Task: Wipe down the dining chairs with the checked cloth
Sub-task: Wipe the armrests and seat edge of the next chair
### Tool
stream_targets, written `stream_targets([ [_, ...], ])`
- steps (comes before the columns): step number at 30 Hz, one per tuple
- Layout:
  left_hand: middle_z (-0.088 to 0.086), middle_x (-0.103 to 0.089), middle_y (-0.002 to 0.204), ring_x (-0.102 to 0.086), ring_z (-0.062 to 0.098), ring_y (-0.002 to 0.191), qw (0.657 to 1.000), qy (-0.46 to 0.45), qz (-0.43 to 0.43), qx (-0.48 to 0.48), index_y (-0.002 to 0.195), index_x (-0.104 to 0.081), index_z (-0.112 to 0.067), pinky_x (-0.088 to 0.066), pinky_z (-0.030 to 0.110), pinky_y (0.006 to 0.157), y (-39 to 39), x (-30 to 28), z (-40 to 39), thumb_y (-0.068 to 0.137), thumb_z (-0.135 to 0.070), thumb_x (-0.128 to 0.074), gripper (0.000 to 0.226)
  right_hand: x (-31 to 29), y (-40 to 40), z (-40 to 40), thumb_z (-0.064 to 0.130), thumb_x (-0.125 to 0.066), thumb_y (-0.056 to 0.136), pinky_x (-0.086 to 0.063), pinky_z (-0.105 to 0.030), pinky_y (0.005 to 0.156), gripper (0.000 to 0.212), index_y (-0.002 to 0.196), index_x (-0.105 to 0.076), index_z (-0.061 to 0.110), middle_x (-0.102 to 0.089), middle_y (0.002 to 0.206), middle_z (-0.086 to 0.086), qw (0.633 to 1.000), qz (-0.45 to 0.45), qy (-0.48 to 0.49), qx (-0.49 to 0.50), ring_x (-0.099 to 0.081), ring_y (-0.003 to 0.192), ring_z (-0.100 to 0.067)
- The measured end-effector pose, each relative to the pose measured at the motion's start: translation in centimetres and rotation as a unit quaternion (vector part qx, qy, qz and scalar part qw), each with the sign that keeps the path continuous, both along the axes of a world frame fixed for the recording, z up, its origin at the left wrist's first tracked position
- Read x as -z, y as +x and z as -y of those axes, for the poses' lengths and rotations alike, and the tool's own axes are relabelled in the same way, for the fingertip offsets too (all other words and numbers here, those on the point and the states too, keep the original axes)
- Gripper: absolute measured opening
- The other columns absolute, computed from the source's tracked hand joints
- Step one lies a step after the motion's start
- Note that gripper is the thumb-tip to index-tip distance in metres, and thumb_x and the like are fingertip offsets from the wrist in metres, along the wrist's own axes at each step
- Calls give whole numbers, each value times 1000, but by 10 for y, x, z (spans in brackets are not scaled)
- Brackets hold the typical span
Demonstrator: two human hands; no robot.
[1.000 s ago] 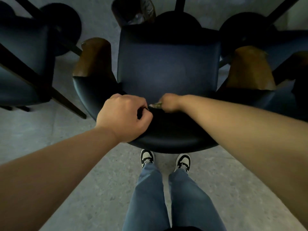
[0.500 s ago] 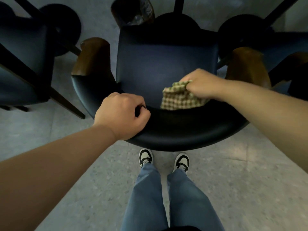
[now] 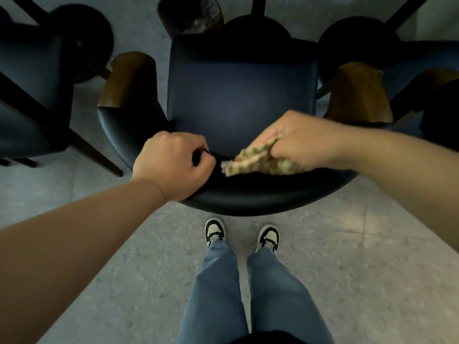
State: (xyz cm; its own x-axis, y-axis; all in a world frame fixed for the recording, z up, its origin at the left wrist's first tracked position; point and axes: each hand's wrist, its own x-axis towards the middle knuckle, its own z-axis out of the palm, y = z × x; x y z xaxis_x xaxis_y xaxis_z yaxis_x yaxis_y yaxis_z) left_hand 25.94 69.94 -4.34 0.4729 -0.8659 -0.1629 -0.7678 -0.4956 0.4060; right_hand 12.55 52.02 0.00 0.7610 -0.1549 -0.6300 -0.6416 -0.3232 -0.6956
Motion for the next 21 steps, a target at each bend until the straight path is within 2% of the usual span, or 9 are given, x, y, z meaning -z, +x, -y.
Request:
stream_targets([
  [2, -4, -61, 61, -56, 23, 62, 1000, 6, -4, -4, 70, -64, -21, -45, 31, 60, 0, 1, -1, 78, -42, -34, 37, 11, 2, 29, -4, -44, 79, -52, -31, 91, 47, 100, -76, 22, -73, 99, 6, 993, -4, -118, 23, -65, 97, -12],
  [3, -4, -60, 61, -56, 22, 62, 1000, 9, -5, -5, 70, -64, -22, -44, 30, 60, 1, 1, -1, 78, -42, -35, 36, 20, 1, 45, -1, -45, 81, -51, -33, 93, 41, 100, -76, 17, -71, 106, 0, 978, -33, -206, -16, -63, 101, -18],
  [6, -5, -59, 60, -55, 20, 60, 1000, 5, -10, -4, 70, -64, -22, -45, 30, 61, 1, 1, -1, 79, -42, -35, 36, 40, -7, 64, 8, -48, 87, -50, -39, 80, 19, 80, -65, 6, -66, 98, -16, 907, -185, -342, -166, -56, 84, -31],
  [9, -4, -60, 59, -55, 18, 58, 1000, 3, -10, -4, 70, -64, -21, -47, 30, 60, 0, 1, -1, 80, -40, -36, 35, 37, -3, 31, 18, -50, 89, -45, -36, 73, 19, 85, -66, 8, -55, 88, -13, 909, -175, -318, -205, -52, 84, -33],
  [12, -5, -60, 60, -56, 18, 58, 1000, 6, -13, -5, 70, -64, -21, -46, 30, 60, 1, 1, -2, 79, -41, -36, 36, 22, -3, -18, 17, -50, 85, -37, -25, 61, 24, 103, -67, 16, -60, 100, -13, 928, -111, -311, -171, -58, 99, -35],
  [14, -5, -60, 59, -55, 18, 57, 1000, 6, -14, -2, 70, -64, -21, -46, 29, 59, 1, 1, -2, 80, -40, -37, 35, 13, -9, -40, 10, -49, 81, -27, -22, 48, 31, 104, -69, 18, -64, 101, -12, 944, -73, -288, -142, -58, 92, -31],
  [15, -5, -59, 59, -55, 17, 57, 1000, 8, -11, -1, 69, -64, -21, -45, 29, 58, 2, 1, -2, 80, -39, -38, 34, 11, -11, -46, 9, -48, 78, -30, -22, 48, 32, 98, -70, 18, -65, 95, -11, 955, -52, -264, -126, -57, 87, -30],
  [18, -5, -59, 59, -54, 17, 57, 1000, 15, -1, -1, 69, -64, -22, -45, 30, 57, 1, 0, -1, 81, -38, -40, 31, 13, -12, -36, 7, -47, 71, -52, -36, 68, 33, 89, -73, 17, -70, 87, -10, 976, 14, -203, -83, -62, 89, -33],
  [21, -5, -58, 58, -53, 17, 56, 1000, 18, 3, -4, 68, -62, -21, -44, 30, 56, 1, 0, -1, 80, -39, -39, 32, 21, -6, 14, 9, -53, 76, -52, -38, 79, 29, 96, -74, 12, -71, 98, -13, 947, 28, -307, -88, -63, 96, -35],
])
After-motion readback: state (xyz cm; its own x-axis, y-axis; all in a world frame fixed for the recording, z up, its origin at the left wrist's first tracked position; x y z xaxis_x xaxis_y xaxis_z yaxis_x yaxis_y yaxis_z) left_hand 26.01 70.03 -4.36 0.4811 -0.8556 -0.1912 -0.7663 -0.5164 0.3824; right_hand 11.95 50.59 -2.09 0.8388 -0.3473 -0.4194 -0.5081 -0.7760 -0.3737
